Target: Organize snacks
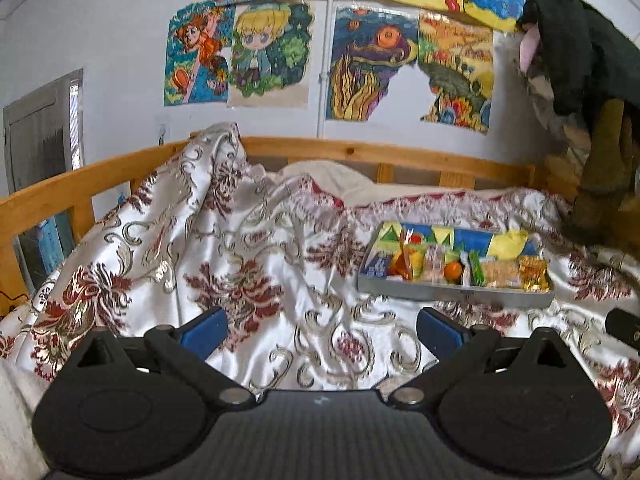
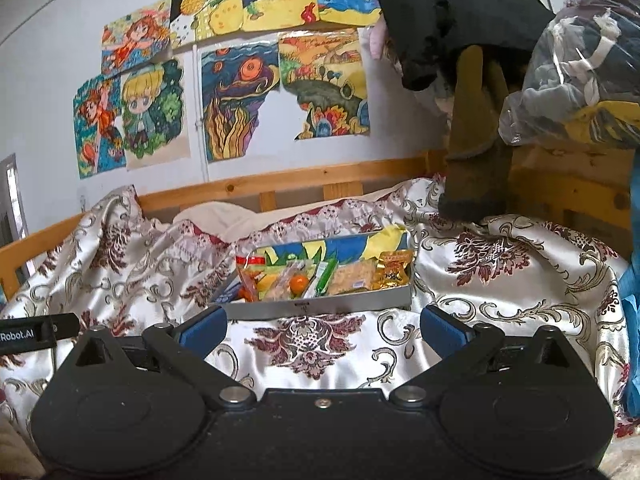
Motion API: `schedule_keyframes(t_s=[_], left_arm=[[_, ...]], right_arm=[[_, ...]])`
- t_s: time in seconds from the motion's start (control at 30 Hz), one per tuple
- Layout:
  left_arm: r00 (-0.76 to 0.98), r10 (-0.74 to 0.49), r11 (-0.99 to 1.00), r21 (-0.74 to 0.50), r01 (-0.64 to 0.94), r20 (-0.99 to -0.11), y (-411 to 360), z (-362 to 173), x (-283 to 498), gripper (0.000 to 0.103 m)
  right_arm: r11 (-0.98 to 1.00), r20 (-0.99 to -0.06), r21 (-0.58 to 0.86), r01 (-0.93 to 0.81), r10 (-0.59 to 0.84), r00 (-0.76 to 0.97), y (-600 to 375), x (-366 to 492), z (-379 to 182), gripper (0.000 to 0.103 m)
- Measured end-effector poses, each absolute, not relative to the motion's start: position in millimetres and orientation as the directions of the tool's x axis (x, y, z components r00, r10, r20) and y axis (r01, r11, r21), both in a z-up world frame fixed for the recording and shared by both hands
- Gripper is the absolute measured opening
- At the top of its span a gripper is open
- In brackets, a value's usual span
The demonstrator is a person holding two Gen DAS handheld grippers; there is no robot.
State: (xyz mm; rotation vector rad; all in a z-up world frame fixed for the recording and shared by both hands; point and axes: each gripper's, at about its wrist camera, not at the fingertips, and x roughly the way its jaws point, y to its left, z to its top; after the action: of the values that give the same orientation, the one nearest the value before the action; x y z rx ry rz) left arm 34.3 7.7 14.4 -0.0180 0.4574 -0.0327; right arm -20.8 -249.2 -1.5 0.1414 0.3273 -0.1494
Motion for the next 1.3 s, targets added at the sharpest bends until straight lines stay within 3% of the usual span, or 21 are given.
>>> schedule_keyframes(t_s=[0.33,1.3], left_arm=[[0.894,-0.029,0.998,0.036,0.050,-0.448,-2.8,4.1,29.7,0.103],[0.898,-0.012,0.997,0.058,0.042,-0.440,-5.2,1.1,29.6,0.103]], right_arm=[[0.987,-0.346,0.060,0.146,-0.116,0.931,-239.7,-15.3,-7.2,0.102],[0.985,-0.357,0.055,0.163,-0.133,0.924,-241.0,-9.9,-9.9,0.102]])
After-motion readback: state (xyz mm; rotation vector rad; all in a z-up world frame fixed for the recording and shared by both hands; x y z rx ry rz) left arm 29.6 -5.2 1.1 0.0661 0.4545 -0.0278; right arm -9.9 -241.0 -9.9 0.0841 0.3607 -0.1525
